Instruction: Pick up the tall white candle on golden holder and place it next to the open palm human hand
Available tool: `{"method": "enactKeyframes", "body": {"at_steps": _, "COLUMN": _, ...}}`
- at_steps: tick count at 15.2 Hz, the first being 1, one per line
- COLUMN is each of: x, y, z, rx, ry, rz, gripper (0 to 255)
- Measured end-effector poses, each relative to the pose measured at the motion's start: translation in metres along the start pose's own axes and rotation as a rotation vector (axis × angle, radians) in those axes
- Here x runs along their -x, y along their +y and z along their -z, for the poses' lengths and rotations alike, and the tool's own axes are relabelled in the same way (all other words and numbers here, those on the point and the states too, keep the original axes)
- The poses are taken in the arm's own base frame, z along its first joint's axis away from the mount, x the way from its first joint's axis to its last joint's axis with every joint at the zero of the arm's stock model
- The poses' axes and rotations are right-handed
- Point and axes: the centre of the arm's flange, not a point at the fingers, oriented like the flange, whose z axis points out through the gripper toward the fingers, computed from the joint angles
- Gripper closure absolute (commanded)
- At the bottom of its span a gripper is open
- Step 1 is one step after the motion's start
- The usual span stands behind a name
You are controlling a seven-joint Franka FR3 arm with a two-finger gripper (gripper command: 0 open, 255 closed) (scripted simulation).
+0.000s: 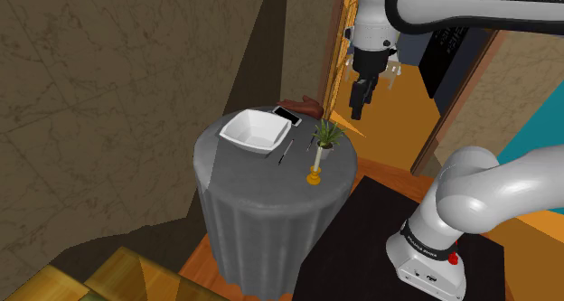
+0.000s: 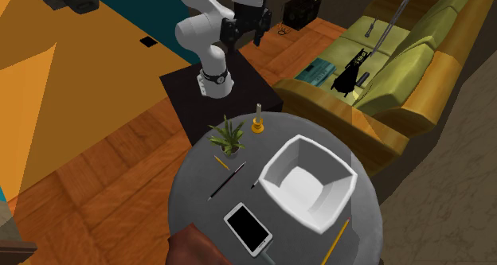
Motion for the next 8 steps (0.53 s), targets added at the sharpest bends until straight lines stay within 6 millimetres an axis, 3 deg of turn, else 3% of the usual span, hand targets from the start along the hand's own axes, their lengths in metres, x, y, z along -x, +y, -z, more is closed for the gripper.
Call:
{"method": "enactKeyframes", "body": {"at_steps": 3, "x": -0.01, "y": 0.001, "z": -0.012, "rx": -0.009, "ry": -0.004, "rz": 0.005, "gripper": 0}}
{"method": "enactKeyframes", "body": {"at_steps": 8, "x": -0.052, "y": 0.002, "z": -0.061, "rx": -0.041, "ry": -0.02, "rz": 0.026, "gripper": 0}}
